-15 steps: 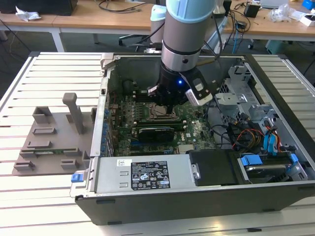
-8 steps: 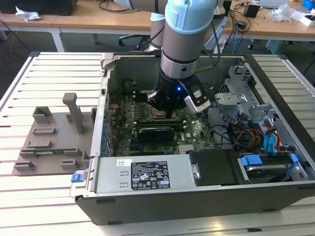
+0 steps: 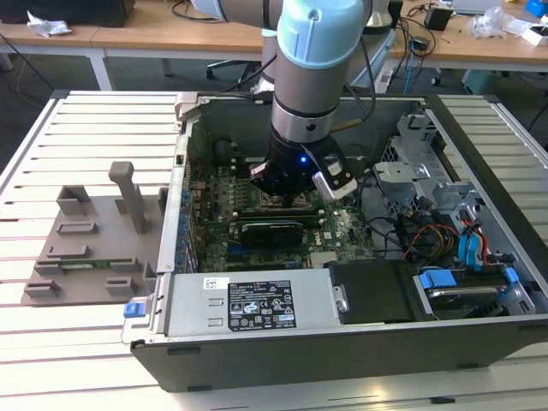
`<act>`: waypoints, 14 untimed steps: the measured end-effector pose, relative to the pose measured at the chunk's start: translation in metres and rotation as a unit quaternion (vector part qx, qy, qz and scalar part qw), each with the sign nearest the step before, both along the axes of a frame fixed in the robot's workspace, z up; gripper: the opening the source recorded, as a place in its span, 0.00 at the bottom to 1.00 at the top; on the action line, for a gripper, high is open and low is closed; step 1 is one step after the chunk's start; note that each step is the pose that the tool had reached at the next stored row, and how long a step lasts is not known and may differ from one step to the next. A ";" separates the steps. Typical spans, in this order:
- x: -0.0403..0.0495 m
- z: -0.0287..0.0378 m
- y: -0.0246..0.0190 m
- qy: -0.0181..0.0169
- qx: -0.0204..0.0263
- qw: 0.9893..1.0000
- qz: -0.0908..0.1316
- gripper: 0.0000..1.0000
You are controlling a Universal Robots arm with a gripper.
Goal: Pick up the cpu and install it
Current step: 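Install the second cpu locking lever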
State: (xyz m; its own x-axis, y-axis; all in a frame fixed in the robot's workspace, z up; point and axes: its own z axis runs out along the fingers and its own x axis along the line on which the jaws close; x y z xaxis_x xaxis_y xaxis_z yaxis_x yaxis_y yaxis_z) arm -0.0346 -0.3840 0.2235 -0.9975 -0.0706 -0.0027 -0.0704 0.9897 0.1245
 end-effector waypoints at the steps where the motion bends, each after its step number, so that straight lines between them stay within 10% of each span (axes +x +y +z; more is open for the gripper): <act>1: -0.0010 -0.0009 0.0000 0.000 0.000 1.000 0.000 0.11; 14: -0.0158 -0.0128 0.0000 0.000 0.000 1.000 0.000 0.11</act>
